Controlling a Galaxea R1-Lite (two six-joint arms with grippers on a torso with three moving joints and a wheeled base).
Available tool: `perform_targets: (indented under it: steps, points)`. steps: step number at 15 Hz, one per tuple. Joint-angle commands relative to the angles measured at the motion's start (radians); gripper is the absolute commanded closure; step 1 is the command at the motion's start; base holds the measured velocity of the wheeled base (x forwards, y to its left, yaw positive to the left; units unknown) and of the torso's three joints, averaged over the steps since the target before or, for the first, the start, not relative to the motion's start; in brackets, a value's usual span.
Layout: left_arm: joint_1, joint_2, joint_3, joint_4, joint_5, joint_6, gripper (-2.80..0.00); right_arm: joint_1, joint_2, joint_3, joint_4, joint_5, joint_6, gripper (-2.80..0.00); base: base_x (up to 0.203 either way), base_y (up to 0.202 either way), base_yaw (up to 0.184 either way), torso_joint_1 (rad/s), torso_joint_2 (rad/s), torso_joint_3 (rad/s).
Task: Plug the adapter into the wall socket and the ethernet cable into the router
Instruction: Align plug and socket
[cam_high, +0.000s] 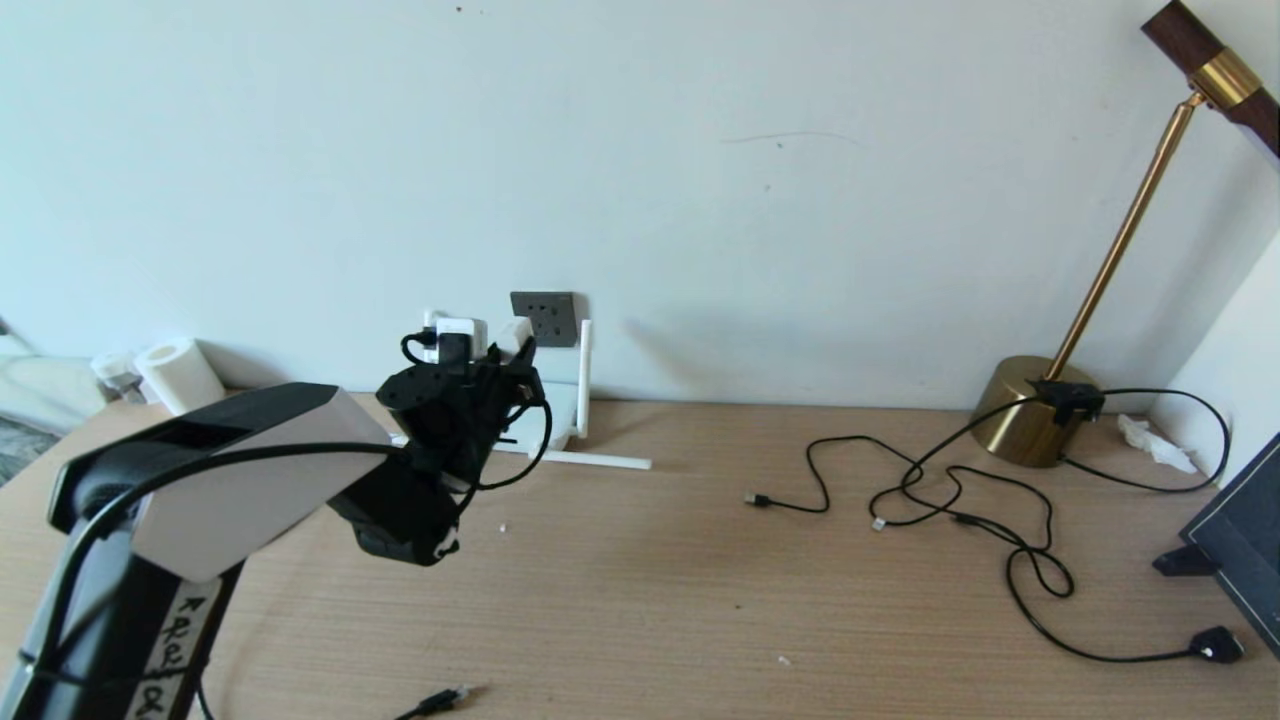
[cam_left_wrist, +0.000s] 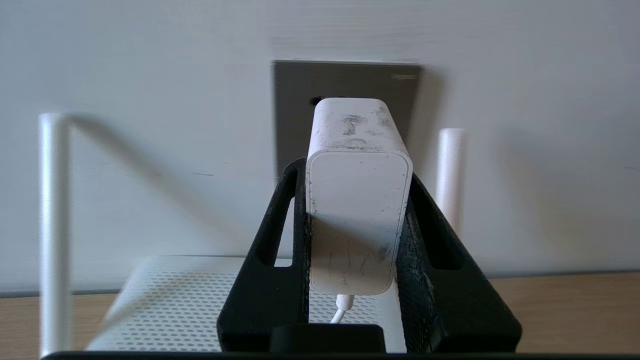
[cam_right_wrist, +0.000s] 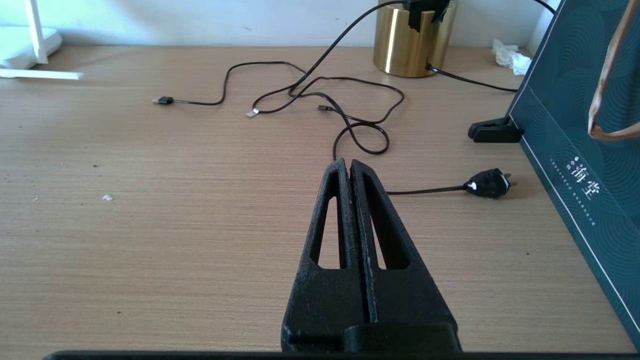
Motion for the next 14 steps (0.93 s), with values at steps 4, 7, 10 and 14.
perform_targets:
  steps: [4, 7, 10, 14]
  points:
    - [-0.026, 0.035, -0.049, -0.008, 0.027, 0.017, 0.0, 0.0, 0.0, 0.0, -0.001, 0.0, 0.0, 0.0, 0.0, 0.0, 0.0, 0.0, 0.0, 0.0]
    - [-0.025, 0.052, -0.067, -0.008, 0.027, 0.028, 0.0, 0.0, 0.0, 0.0, -0.001, 0.0, 0.0, 0.0, 0.0, 0.0, 0.0, 0.0, 0.0, 0.0]
    - [-0.022, 0.052, -0.069, -0.008, 0.024, 0.028, 0.0, 0.0, 0.0, 0.0, -0.001, 0.0, 0.0, 0.0, 0.0, 0.0, 0.0, 0.0, 0.0, 0.0]
    - [-0.015, 0.067, -0.112, 0.008, 0.018, 0.028, 0.0, 0.0, 0.0, 0.0, -0.001, 0.0, 0.0, 0.0, 0.0, 0.0, 0.0, 0.0, 0.0, 0.0]
